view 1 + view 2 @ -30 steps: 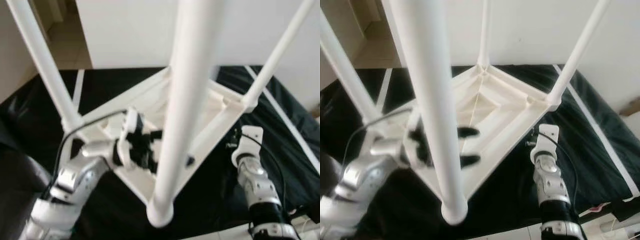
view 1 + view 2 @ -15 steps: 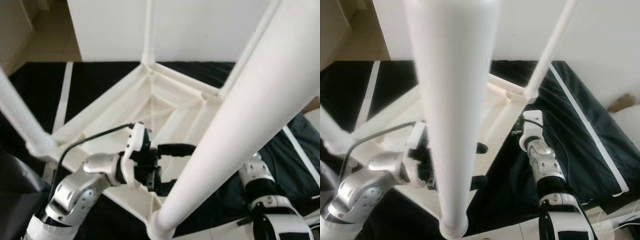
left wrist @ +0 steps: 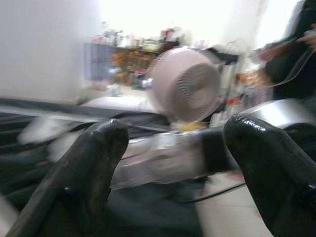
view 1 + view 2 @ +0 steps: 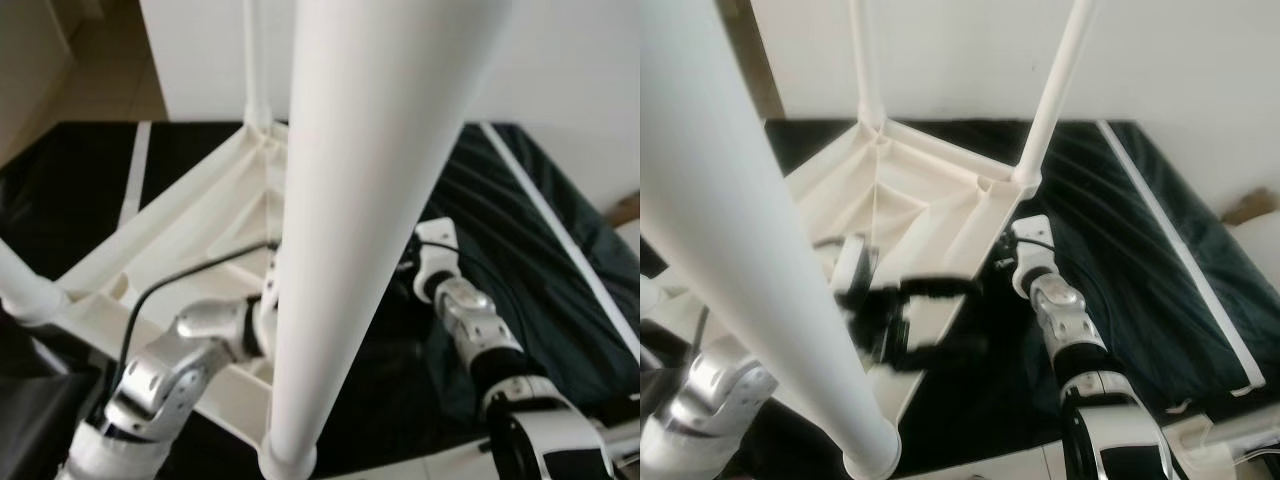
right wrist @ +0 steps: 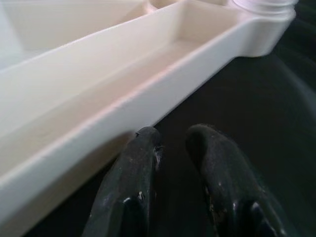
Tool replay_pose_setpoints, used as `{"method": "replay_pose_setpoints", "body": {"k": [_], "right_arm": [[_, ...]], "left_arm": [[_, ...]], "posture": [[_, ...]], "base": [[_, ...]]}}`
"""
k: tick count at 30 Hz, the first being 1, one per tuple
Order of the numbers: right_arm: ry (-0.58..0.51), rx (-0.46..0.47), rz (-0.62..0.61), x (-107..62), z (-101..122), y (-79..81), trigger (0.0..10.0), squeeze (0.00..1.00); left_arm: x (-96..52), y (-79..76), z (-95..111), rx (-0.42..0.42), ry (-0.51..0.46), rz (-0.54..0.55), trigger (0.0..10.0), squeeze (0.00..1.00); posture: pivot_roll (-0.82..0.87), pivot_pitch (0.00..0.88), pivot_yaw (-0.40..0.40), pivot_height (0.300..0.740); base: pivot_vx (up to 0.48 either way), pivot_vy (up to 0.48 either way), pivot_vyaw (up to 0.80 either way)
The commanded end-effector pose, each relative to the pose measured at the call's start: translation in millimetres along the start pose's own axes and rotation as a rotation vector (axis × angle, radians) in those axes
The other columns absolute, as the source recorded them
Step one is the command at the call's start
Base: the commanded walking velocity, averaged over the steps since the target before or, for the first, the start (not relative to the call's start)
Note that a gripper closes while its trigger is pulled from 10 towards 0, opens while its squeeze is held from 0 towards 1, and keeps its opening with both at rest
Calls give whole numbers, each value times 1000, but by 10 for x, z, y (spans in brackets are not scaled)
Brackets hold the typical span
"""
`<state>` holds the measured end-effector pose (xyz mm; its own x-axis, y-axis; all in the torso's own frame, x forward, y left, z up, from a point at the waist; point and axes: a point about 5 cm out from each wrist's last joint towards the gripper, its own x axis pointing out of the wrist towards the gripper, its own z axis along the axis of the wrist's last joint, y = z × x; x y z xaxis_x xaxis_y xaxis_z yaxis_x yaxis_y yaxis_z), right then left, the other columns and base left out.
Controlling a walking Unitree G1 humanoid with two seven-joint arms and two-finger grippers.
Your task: Building children table
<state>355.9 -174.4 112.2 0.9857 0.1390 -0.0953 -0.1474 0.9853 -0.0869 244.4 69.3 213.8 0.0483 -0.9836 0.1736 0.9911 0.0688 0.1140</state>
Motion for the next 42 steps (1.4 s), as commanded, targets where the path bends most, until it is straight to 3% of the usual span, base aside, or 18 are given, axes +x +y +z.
{"method": "replay_pose_setpoints", "body": {"k": [1, 2, 4, 6, 10, 11, 12, 18, 21, 22, 23, 26, 30, 36, 42], "right_arm": [[3, 32, -69, -86, -75, -142, 10000, 0], [-17, 60, -141, -236, -156, -243, 10000, 0], [-25, 84, -175, -341, -210, -266, 10000, 0], [-30, 93, -182, -375, -234, -264, 10000, 0], [-79, 128, -217, -582, -276, -217, 10000, 0], [-79, 128, -217, -582, -276, -217, 10000, 0], [-115, 132, -234, -703, -240, -207, 10000, 0], [-123, 129, -243, -760, -226, -213, 10000, 0], [-128, 135, -264, -844, -181, -266, 10000, 0], [-128, 135, -264, -844, -181, -266, 10000, 0], [-135, 134, -267, -886, -150, -287, 10000, 0], [-139, 127, -263, -915, -127, -302, 10000, 0], [-115, 73, -261, -983, -119, -408, 10000, 0], [-90, 28, -229, -1008, -125, -451, 10000, 0], [-89, 8, -232, -967, -56, -541, 10000, 0]], "left_arm": [[-129, 172, -6, 41, 26, 149, 10000, 0], [-312, 386, 43, 118, 49, 286, 10000, 0], [-443, 528, 59, 147, 72, 385, 10000, 0], [-495, 577, 60, 148, 84, 421, 10000, 0], [-797, 693, 97, 144, 120, 539, 10000, 0], [-797, 693, 97, 144, 120, 539, 10000, 0], [-1032, 634, 114, 165, 142, 554, 10000, 0], [-1152, 595, 102, 187, 178, 558, 10000, 0], [-1337, 524, 70, 221, 248, 586, 10000, 0], [-1337, 524, 70, 221, 248, 586, 10000, 0], [-1418, 460, 46, 242, 289, 587, 10000, 0], [-1479, 390, 19, 254, 327, 582, 10000, 0], [-1740, 131, -137, 172, 503, 498, 10000, 0], [-1892, -35, -248, 92, 631, 414, 10000, 0], [-1967, -79, -359, 120, 741, 381, 10000, 0]], "posture": [[13, 73, -57, 740], [1, 71, -45, 740], [-10, 69, -35, 740], [-10, 69, -35, 740], [-23, 69, -25, 740], [-23, 69, -25, 740], [-22, 71, -25, 740], [-16, 74, -27, 740], [-7, 78, -38, 740], [-7, 78, -38, 740], [-2, 80, -38, 740], [1, 81, -37, 740], [30, 82, -38, 740], [40, 76, -41, 740], [39, 72, -40, 740]], "base": [[0, 0, 0], [0, 0, 0], [0, 0, 0], [0, 0, 0], [0, 0, 0], [0, 0, 0], [0, 0, 0], [0, 0, 0], [0, 0, 0], [0, 0, 0], [0, 0, 0], [0, 0, 0], [0, 0, 0], [0, 0, 0], [0, 0, 0]]}}
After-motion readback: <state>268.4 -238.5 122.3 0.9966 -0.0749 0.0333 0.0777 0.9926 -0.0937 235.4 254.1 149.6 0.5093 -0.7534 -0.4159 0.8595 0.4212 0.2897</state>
